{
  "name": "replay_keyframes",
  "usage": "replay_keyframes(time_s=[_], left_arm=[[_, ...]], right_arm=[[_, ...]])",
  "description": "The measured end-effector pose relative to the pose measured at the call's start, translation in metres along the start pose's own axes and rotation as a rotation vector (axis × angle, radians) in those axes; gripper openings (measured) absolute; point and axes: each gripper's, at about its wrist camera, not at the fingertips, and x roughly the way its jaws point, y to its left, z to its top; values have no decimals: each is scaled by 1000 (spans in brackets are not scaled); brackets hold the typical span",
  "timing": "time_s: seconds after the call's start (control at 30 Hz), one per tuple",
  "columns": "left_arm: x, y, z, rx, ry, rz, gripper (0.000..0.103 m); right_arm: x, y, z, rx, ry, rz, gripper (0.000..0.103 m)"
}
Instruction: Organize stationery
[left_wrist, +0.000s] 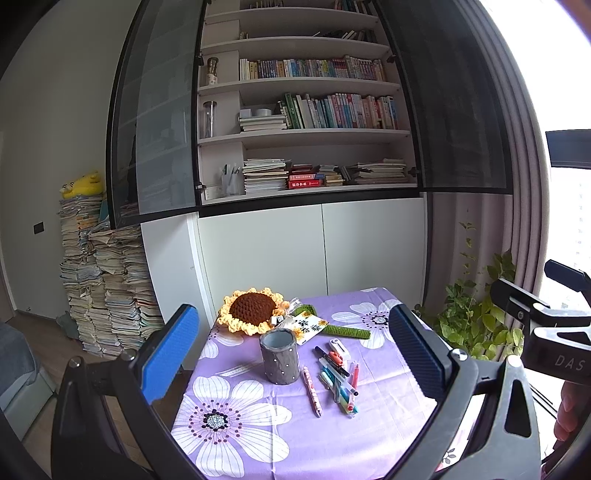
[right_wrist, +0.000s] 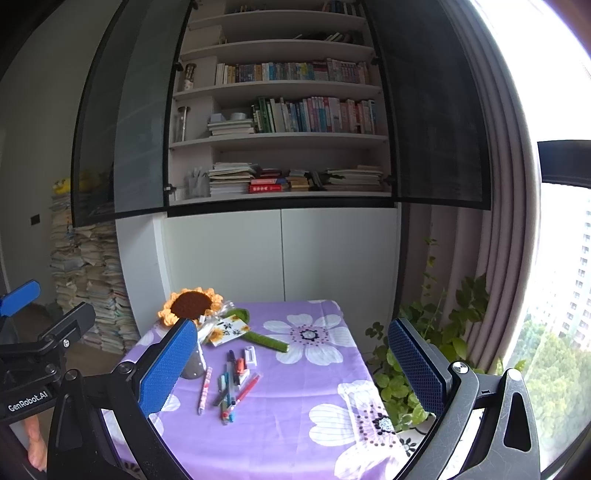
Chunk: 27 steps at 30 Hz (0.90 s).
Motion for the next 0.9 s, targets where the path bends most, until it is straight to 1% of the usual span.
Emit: replay_keyframes(time_s=[0.3,0.47,0.9], left_arm=[[2,1,-1,-4,7,-11,102],[12,5,-2,-10,38,-20,102],[46,20,-12,-44,108,-9,102]], right_arm=[[1,0,-1,0,4,3,103],[9,-3,-2,0,23,6,103],[35,-1,-8,-9,89,5,103]])
